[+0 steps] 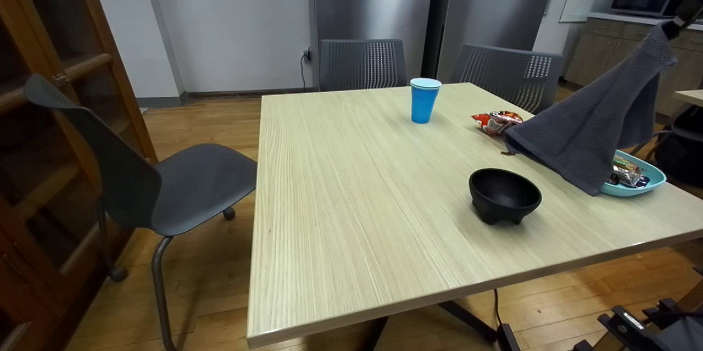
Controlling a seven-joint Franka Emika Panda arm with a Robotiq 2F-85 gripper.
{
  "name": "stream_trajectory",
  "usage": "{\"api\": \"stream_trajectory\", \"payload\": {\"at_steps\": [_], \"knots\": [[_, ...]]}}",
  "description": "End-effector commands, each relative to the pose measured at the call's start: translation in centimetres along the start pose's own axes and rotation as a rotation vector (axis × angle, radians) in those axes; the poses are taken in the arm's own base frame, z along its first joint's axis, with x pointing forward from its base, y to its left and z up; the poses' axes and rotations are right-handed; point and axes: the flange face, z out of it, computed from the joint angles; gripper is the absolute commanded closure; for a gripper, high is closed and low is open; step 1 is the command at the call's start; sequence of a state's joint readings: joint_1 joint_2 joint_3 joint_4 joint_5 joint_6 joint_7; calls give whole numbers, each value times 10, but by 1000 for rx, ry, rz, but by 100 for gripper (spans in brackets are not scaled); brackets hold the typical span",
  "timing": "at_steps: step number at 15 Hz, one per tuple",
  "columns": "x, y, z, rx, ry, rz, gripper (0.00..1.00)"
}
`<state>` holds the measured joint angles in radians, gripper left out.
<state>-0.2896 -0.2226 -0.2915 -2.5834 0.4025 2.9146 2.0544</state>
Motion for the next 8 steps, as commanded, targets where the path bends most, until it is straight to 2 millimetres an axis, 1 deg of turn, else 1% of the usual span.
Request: {"api": "stream_trajectory", "payload": {"at_steps": [1,4,8], "knots": [[2,-18,10,-34,51,38,99],[6,-27,23,-46,96,51,99],[7,-37,42,-44,156,55,99]]}}
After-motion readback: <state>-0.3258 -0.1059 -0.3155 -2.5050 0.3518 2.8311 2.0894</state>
